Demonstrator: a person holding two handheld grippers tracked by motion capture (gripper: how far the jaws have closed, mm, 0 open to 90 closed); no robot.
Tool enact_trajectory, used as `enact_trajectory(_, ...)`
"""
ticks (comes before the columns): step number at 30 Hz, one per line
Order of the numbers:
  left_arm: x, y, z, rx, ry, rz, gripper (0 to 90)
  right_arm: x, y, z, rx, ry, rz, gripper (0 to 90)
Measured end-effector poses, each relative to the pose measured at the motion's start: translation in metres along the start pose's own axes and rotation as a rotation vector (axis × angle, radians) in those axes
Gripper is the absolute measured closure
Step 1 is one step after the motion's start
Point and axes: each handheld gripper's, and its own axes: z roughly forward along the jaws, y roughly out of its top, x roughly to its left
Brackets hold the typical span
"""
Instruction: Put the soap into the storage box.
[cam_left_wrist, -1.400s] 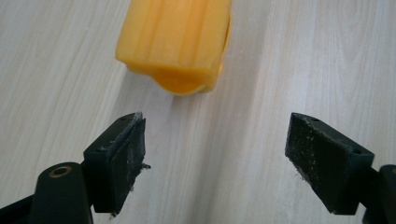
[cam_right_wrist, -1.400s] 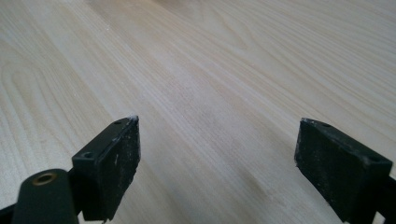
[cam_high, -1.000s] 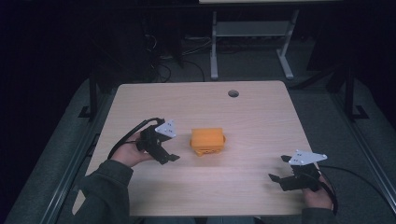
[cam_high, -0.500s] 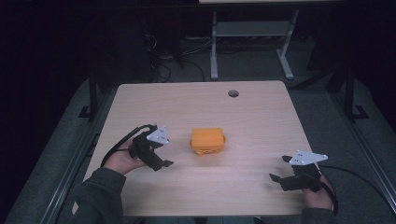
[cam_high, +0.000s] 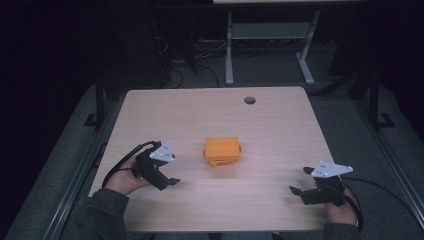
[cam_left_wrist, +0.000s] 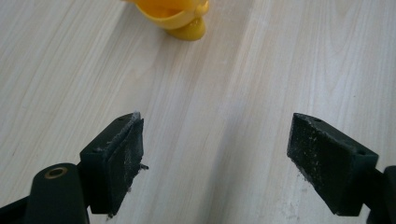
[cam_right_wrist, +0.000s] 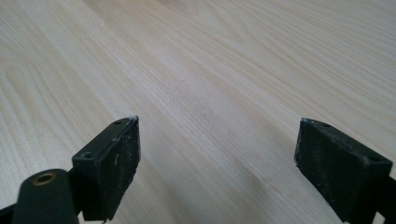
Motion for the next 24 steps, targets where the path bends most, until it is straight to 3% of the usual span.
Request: enact_trajectory(24, -0.012, -0.031, 0.001, -0.003, 0.015, -0.043, 18.1, 0.002, 0.0, -0.001, 0.003, -0.012, 0.005, 13.7)
